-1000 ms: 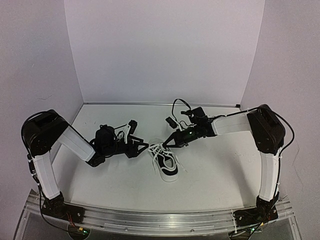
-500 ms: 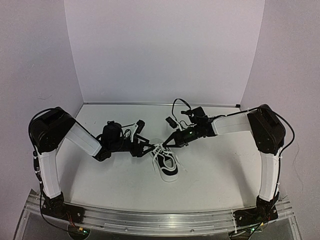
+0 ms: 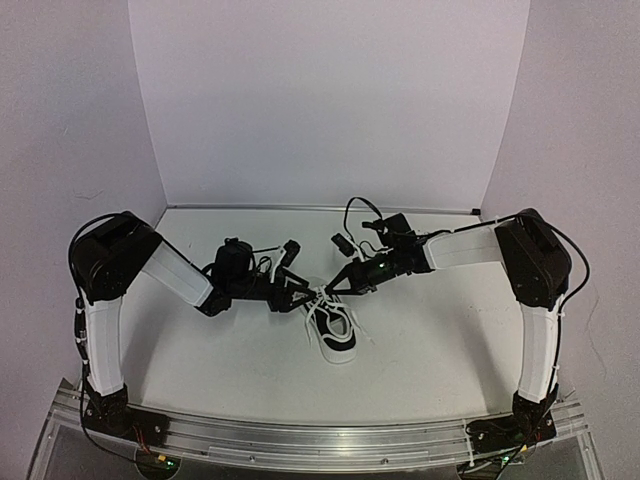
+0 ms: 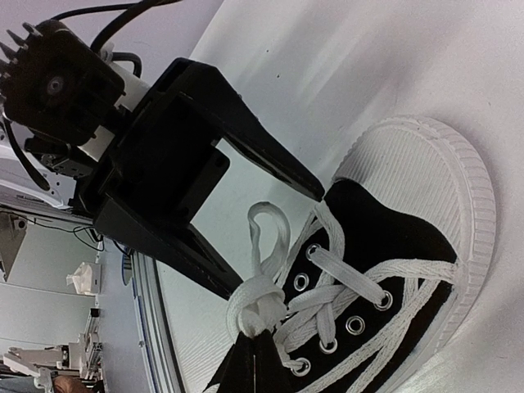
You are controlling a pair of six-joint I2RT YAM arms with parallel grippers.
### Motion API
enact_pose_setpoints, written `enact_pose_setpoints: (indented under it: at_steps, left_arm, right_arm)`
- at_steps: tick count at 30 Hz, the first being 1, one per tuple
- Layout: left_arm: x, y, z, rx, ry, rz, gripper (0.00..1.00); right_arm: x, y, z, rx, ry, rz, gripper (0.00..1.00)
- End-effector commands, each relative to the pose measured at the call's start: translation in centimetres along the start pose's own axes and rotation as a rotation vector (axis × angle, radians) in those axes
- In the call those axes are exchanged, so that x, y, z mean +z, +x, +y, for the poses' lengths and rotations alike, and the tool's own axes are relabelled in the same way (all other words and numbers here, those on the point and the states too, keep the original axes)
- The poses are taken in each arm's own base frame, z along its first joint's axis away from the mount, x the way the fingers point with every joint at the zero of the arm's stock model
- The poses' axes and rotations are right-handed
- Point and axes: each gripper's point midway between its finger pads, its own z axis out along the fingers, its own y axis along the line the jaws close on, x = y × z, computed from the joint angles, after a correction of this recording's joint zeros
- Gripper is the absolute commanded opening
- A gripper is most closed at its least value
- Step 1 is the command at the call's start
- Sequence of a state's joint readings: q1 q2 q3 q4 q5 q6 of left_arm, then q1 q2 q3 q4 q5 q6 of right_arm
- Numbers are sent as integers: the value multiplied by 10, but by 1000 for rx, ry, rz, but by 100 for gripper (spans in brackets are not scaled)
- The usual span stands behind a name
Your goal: Tie the shoes
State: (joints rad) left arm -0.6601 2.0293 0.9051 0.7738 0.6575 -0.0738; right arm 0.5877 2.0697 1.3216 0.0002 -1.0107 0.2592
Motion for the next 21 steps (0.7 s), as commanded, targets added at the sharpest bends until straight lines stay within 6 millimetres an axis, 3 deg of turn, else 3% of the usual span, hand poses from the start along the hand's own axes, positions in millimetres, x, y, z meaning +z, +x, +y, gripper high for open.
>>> enact_pose_setpoints:
  at_steps: [1,5,14,21]
  left_arm:
    - [4,-5,-4,23,41,3,52]
    - [5,-1,-5,17,51,20,46]
    - [-1,-1,-6,28,33,19,2]
    - [-15,1,-3,45,-37,46,0]
  right_arm:
    - [-15,-20,24,-80,-22,-53,0]
    - [-15,-20,24,-79,-23,-53,0]
    - [-17,-18,23,-75,-19,-54,0]
    - [-30,-14,15,-61,2,-69,0]
